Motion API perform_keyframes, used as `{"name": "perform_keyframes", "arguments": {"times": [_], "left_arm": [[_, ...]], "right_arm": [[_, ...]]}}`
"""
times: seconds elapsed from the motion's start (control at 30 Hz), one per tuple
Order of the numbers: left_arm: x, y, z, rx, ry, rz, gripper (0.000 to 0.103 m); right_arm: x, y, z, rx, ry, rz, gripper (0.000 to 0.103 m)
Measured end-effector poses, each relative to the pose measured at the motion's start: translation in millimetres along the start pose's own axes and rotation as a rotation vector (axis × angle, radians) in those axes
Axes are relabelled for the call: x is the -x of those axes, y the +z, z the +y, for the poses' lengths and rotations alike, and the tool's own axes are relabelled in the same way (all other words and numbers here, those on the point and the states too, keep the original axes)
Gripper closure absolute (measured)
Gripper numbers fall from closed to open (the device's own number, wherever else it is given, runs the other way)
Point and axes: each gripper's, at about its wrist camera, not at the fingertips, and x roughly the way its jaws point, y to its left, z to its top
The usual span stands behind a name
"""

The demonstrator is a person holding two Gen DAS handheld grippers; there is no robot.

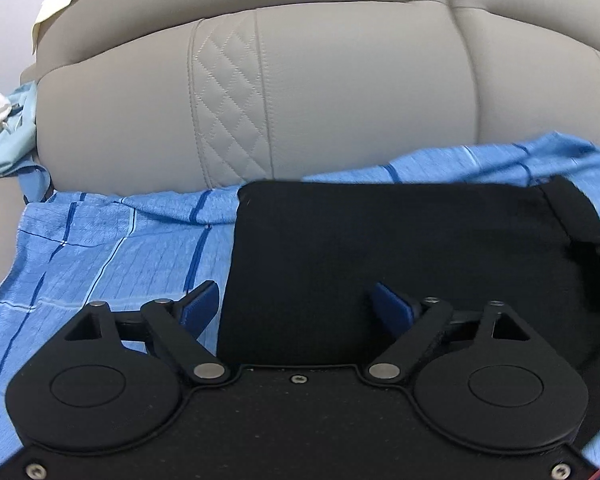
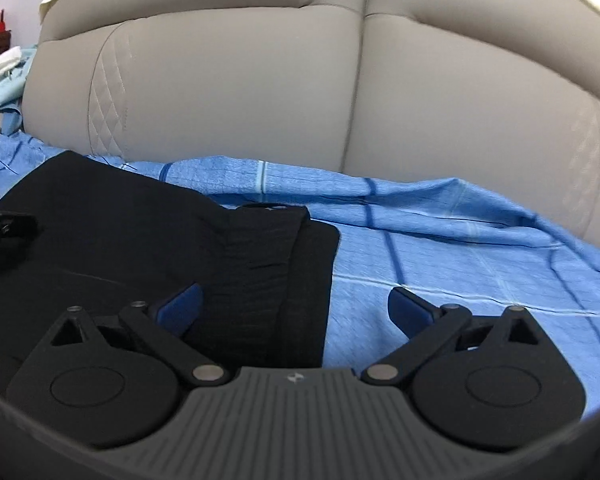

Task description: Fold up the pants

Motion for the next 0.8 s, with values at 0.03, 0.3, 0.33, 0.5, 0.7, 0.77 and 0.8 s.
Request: {"name": "perform_keyframes", "arguments": {"times": [0.03,0.3,0.33,0.5,0.7,0.77,0.8], "left_arm": [[6.7,-4.3,-1.2,-0.011,-0.006,0.002,0.018],[51.5,-26.6,-13.6,-0.019,-0.04,0.009,0.017],[56.4,-28.6,-15.2,-0.006,-0.048,0.013,0.017],[76.8,-40.3,-23.1,0.019,-0.075,0.011,0.016],[96.9,-56.0,-32.5,0.053,-0.079,0.012,0.014],[103.3,-63.0,-36.8,0.061,-0.081,0.018,0.014],[105.5,-65.9,-37.9,0.063,-0.079,0.022,0.014]], "right_arm": [[6.4,-0.5,-0.5,-0.006,-0.013,-0.006,0.0],[61.8,-5.1,15.1,0.002,-0.028,-0.092,0.0],[65.9,-7.3,16.5,-0.011,-0.016,-0.093,0.0],[87.9,-32.0,23.8,-0.05,0.028,-0.105,0.0],[109.8,-59.8,38.9,-0.029,0.019,-0.116,0.0],[113.4,-67.2,41.3,-0.021,0.012,-0.118,0.0],[114.7,-70.6,41.9,-0.02,0.008,-0.118,0.0]]}}
